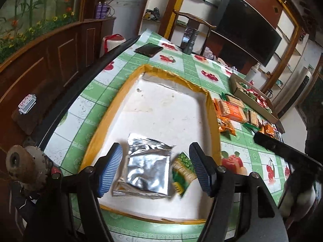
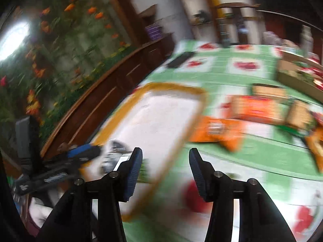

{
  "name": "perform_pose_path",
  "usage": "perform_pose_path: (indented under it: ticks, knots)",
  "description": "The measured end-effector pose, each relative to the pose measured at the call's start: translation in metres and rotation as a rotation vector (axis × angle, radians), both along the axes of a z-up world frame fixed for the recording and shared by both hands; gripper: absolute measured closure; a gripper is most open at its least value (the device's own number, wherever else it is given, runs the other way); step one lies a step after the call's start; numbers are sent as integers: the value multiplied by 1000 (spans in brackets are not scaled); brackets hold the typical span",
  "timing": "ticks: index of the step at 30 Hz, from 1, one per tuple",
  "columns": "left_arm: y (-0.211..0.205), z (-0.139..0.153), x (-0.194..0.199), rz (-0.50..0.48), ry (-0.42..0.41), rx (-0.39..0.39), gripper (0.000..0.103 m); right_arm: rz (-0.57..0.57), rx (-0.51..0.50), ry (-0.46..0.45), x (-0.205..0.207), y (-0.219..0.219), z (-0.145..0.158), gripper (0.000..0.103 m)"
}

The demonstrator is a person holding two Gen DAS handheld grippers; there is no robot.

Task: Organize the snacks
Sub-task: 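Carry both packets over the white tray and open both tools to drop them, then grasp the orange cracker pack with the right tool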

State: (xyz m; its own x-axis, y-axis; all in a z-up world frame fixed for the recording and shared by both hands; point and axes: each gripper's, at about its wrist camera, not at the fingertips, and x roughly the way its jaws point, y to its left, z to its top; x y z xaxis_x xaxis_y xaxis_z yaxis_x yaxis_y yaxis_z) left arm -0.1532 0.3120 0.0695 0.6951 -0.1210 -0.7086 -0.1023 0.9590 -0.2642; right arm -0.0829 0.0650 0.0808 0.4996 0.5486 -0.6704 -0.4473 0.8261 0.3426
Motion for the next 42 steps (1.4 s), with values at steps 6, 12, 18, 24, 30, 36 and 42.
perform_pose_path:
  ticks: [6, 12, 18, 24, 30, 36, 42]
  knots:
    - [-31, 5, 4, -83, -11, 19, 35, -233, -17, 25, 10, -99, -10, 51]
    - [-62, 10, 4, -173, -14, 26, 35, -408, -9, 36, 15, -169, -20, 50]
    - [-101, 12, 8, -288, -4, -6, 32, -444, 64, 70, 25, -188, -31, 49]
    - [-128, 14, 8, -342, -14, 2, 32, -315, 37, 38, 54, -140, -21, 49]
    - [-125, 13, 6, -351, -8, 11, 32, -234, -29, 31, 119, -78, -18, 49]
    - [-110, 9, 9, -344, 1, -4, 32, -268, -130, 84, 182, -40, -40, 49]
    - [-100, 1, 15, -346, 4, -41, 32, -275, -226, 136, 187, -31, -58, 52]
